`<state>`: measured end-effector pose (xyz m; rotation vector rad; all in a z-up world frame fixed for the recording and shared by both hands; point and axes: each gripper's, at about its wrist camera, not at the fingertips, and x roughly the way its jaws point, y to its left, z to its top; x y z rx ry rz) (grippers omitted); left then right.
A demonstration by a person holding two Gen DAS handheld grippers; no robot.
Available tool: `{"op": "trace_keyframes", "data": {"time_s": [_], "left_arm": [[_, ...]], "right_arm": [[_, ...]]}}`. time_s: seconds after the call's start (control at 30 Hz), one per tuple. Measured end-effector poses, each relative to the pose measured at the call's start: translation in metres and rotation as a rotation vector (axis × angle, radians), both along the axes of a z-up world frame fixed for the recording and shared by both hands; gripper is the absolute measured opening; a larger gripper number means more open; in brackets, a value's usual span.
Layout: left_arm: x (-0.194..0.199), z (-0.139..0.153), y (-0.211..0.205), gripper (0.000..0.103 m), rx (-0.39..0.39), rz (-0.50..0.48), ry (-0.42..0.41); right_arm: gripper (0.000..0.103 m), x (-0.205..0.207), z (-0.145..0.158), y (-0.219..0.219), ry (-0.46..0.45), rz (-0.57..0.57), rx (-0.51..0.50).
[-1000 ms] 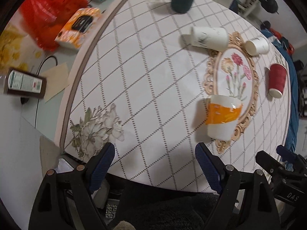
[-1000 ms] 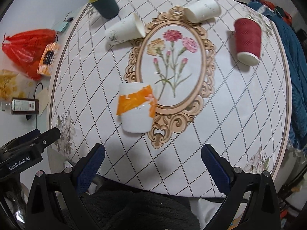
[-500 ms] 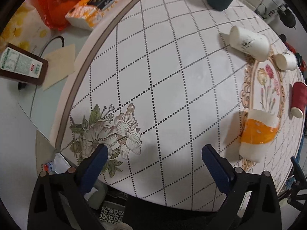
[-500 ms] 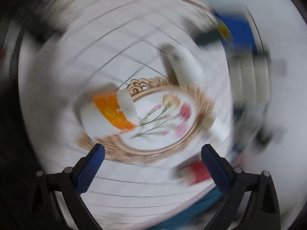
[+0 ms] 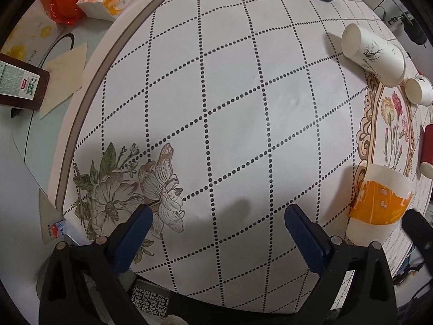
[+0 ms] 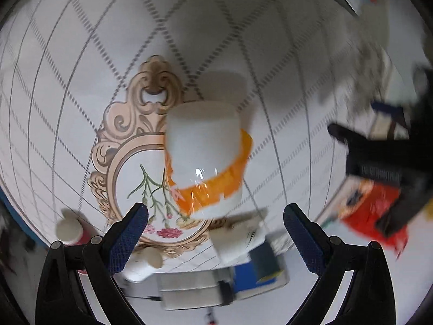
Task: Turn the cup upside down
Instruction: 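Grasp the orange-banded cup with the right gripper and roll it over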
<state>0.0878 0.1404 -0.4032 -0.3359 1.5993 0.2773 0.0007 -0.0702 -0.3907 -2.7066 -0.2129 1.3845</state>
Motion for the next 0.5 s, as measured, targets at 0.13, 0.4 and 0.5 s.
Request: {"op": "trace_keyframes", "data": {"time_s": [0.13, 0.4, 0.5], "left_arm": [[0.001, -0.004, 0.0, 0.101, 0.005, -0.009, 0.009], [0.011, -0.019, -0.013, 0.101, 0.013, -0.044, 0.035], [0.016, -0.022, -0.02, 0.101, 0.016, -0.053, 0.041]], "right_arm": [[0.101, -0.002, -0.008, -0.002, 0.025, 0.063, -0.06], [0.096, 0.0, -0.029, -0.007, 0.051, 0.104, -0.108], [0.096, 0.001, -0.038, -0.013, 0.058, 0.111, -0.12]]}}
